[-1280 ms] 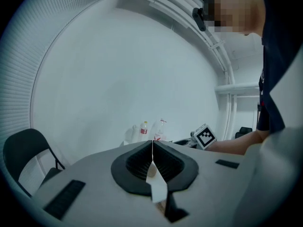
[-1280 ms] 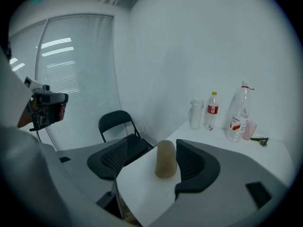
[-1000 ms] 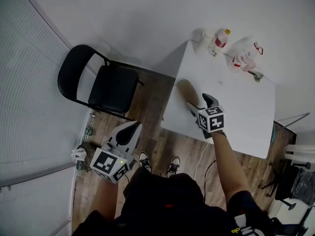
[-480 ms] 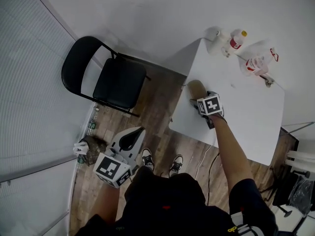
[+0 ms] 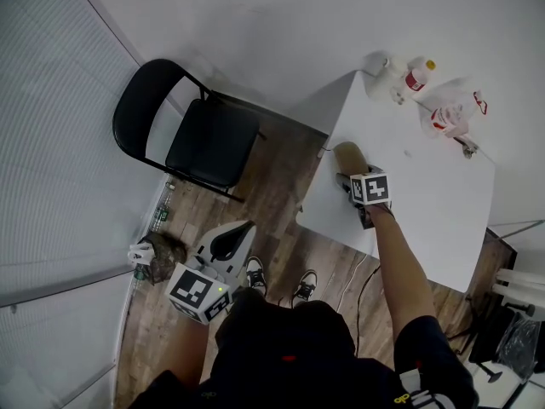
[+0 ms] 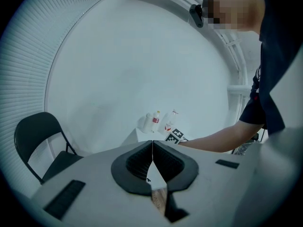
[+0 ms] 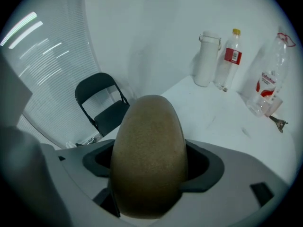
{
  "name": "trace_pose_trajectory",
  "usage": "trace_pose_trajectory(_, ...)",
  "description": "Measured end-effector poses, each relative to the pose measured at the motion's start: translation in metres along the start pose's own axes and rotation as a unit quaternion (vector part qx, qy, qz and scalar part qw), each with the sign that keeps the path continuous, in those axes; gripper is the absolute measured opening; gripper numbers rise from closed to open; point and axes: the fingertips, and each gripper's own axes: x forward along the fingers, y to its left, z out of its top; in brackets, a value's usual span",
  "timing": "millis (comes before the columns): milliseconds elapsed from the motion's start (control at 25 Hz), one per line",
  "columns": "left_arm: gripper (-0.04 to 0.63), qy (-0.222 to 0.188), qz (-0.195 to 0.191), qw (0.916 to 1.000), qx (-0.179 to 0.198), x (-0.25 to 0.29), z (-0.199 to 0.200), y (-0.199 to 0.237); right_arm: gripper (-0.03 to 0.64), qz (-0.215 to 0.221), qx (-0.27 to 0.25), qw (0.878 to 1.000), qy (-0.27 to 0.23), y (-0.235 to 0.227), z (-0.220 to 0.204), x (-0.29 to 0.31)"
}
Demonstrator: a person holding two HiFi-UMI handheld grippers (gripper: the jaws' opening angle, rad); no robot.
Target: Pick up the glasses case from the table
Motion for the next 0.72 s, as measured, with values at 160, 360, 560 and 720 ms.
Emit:
trace_pose_trajectory(160,0.021,-0.004,-0.007,0.9999,0.006,0.003,0.008,-0.009,0.41,0.026,0.031,0.995,-0.092,0.008,0.02,-0.045)
trace_pose_trajectory(360,0.021,-0.025,-0.029,0.999,0.024,0.004,0.028,-0.04,0.407,0.031,0.031,0.975,-0.218,0.024,0.052,-0.142)
trace_pose_trajectory(560,0.021,-0.054,-0.053,0.996,0.047,0.009,0.055,-0.08,0.406,0.031,0.042,0.95,-0.309,0.032,0.061,-0.247)
trace_pose_trajectory(720,0.021,-0.077,-0.069,0.9925,0.065,0.006,0.079,-0.109,0.405,0.011,0.034,0.928,-0.371,0.036,0.052,-0.331)
